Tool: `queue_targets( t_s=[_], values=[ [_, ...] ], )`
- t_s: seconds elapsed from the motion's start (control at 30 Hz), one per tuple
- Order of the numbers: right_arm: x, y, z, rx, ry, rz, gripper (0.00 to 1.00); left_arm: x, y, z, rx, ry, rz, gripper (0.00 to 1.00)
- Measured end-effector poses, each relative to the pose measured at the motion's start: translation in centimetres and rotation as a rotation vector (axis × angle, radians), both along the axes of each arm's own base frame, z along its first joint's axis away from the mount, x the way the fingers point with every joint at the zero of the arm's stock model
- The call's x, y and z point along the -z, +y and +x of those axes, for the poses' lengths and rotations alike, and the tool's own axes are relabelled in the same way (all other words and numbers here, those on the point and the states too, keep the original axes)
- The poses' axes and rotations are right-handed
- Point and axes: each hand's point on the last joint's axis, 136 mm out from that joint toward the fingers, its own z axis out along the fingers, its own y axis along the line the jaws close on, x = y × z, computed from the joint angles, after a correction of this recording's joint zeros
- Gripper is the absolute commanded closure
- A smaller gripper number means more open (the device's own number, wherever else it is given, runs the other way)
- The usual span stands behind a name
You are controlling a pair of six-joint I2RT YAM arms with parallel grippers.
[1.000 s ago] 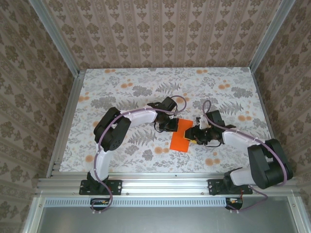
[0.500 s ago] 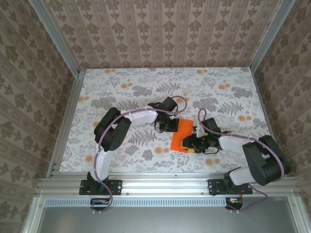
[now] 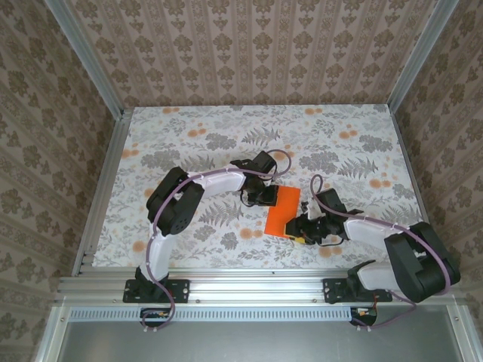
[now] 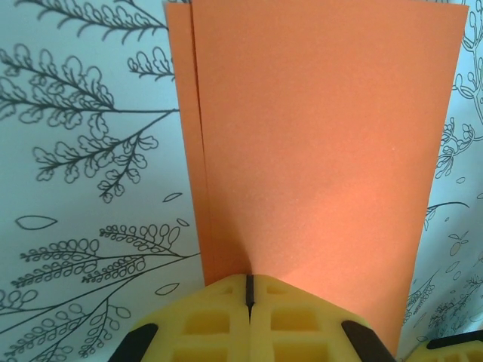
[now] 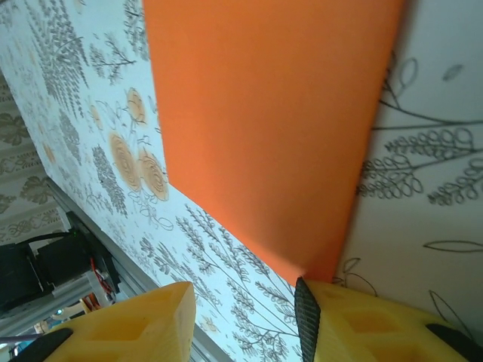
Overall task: Fold a paper plane with a square sheet of paper (pick it up from the middle)
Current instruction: Fold the square sheet of paper in half at the center of the table.
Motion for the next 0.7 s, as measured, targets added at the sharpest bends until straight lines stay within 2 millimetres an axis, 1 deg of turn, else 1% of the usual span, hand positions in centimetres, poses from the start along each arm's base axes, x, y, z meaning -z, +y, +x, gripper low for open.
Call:
queue_targets(
  t_s=[0.07, 0.1, 0.13, 0.17, 0.23, 0.27, 0.33, 0.4, 0.47, 0.53, 0.57, 0.63, 0.7],
  values=[
    [-0.1, -0.2, -0.1, 0.002, 0.006, -0.014, 0.55, 0.0, 0.0, 0.0, 0.0, 0.0, 0.0, 1.0],
    [-0.4, -0.4, -0.1, 0.002, -0.006, -0.025, 0.52, 0.0, 0.0, 0.0, -0.001, -0.001, 0.001, 0.97],
    [-1.0, -0.6, 0.2, 0.005, -0.027, -0.04, 0.5, -0.1, 0.0, 0.0, -0.004, -0.002, 0.001, 0.92],
    [-1.6, -0.8, 0.6, 0.013, -0.053, -0.054, 0.48, -0.2, 0.1, -0.1, -0.005, -0.003, 0.005, 0.84],
    [-3.5, -1.6, 2.0, 0.041, -0.127, -0.093, 0.44, -0.8, 0.7, -0.3, -0.017, -0.013, 0.021, 0.71],
    [-4.6, -2.2, 2.9, 0.066, -0.167, -0.112, 0.42, -1.5, 1.0, -0.4, -0.025, -0.022, 0.023, 0.65],
    [-6.2, -3.2, 4.7, 0.11, -0.225, -0.15, 0.39, -3.4, 1.6, -0.3, -0.047, -0.055, 0.007, 0.61],
    [-7.0, -3.9, 5.9, 0.139, -0.245, -0.179, 0.35, -5.9, 2.6, 0.2, -0.082, -0.096, -0.032, 0.56],
    [-7.0, -4.2, 6.7, 0.142, -0.234, -0.208, 0.35, -8.0, 3.8, 1.1, -0.133, -0.125, -0.08, 0.54],
    [-6.4, -4.2, 7.3, 0.14, -0.208, -0.23, 0.34, -8.8, 5.0, 2.3, -0.177, -0.138, -0.107, 0.52],
    [-5.9, -4.2, 7.5, 0.138, -0.189, -0.24, 0.34, -8.7, 5.6, 2.8, -0.2, -0.137, -0.111, 0.51],
    [-5.0, -4.0, 7.8, 0.131, -0.153, -0.255, 0.34, -8.1, 6.0, 3.3, -0.22, -0.126, -0.115, 0.5],
    [-4.1, -3.9, 7.8, 0.124, -0.123, -0.266, 0.35, -7.2, 5.9, 3.0, -0.216, -0.096, -0.116, 0.5]
  ],
)
